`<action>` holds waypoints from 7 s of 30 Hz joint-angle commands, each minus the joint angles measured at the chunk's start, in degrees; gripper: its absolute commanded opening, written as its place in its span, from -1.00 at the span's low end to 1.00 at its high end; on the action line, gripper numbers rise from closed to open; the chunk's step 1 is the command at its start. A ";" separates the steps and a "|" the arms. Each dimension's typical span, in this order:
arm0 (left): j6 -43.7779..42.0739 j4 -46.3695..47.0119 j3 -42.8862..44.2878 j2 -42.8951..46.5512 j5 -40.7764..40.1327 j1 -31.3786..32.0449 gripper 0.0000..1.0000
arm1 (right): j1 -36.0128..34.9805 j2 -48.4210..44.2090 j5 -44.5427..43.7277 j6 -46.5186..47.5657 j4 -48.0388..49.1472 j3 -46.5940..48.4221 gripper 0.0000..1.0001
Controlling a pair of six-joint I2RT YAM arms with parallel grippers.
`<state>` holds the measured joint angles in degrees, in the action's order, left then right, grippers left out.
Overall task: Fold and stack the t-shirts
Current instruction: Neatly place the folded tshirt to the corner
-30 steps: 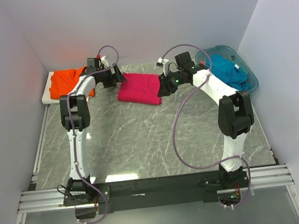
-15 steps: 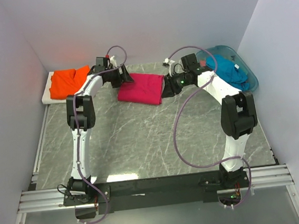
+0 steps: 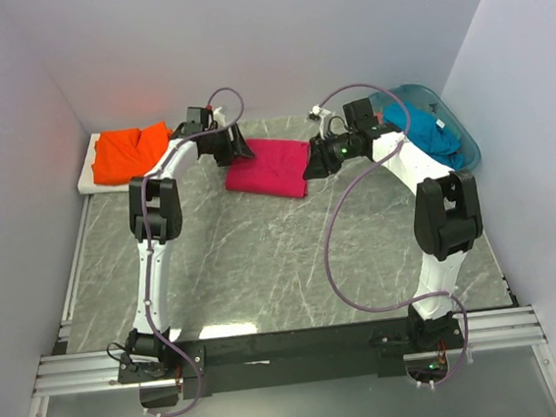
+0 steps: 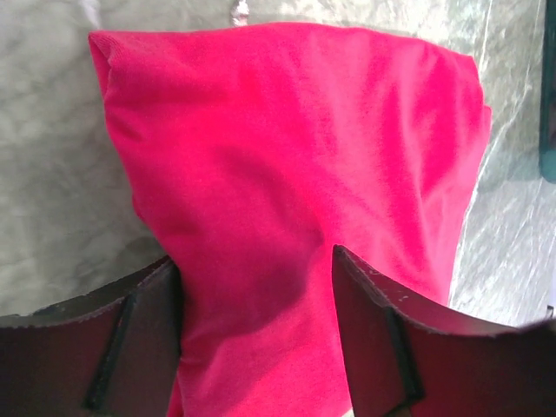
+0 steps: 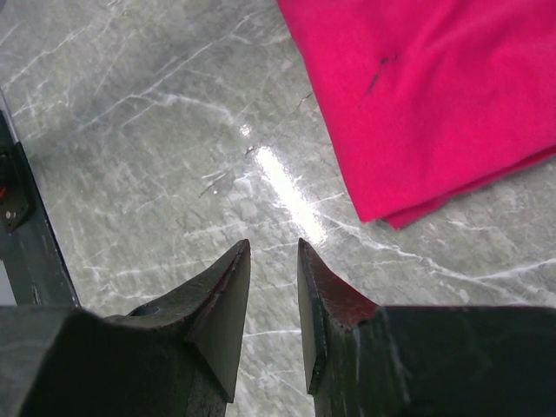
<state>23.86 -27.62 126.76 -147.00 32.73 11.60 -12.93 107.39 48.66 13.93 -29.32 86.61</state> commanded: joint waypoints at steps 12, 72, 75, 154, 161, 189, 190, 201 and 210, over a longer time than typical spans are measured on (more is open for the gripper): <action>4.53 -2.89 -9.23 -1.72 -0.31 4.05 -0.29 | 1.33 -1.93 1.61 -0.40 1.11 -0.21 -0.28; -77.37 61.02 -45.37 29.05 -82.92 7.30 -1.00 | 5.28 -1.84 6.70 0.83 0.23 -0.65 -0.28; -79.04 60.66 -44.32 28.44 -82.30 6.42 -1.00 | 5.28 -1.75 6.97 1.01 0.05 -0.56 -0.28; -85.82 59.43 -30.87 20.70 -75.71 -5.62 -0.99 | 5.37 0.98 10.31 -0.13 -0.39 0.58 -0.27; -85.73 61.10 -28.33 17.45 -75.97 -7.55 -0.99 | 4.93 0.63 10.84 -0.66 -0.56 0.32 -0.27; -80.64 60.75 -24.54 10.77 -75.36 -13.52 -0.99 | 3.79 1.06 9.87 0.30 -1.44 -0.21 -0.26; -80.29 61.19 -24.19 10.51 -75.53 -13.88 -0.82 | 3.79 0.98 9.87 0.48 -1.61 -0.12 -0.26; -61.26 58.32 -16.73 15.59 -82.13 -15.91 0.99 | 3.61 0.54 9.87 0.57 -1.62 -0.21 -0.25; -33.48 24.75 -8.99 26.84 -65.62 -16.25 0.99 | 3.52 0.45 8.82 2.24 -2.58 -0.04 -0.24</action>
<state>-23.81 8.84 114.08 -127.76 -40.53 -4.10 -9.02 109.01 57.67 14.85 -31.35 85.47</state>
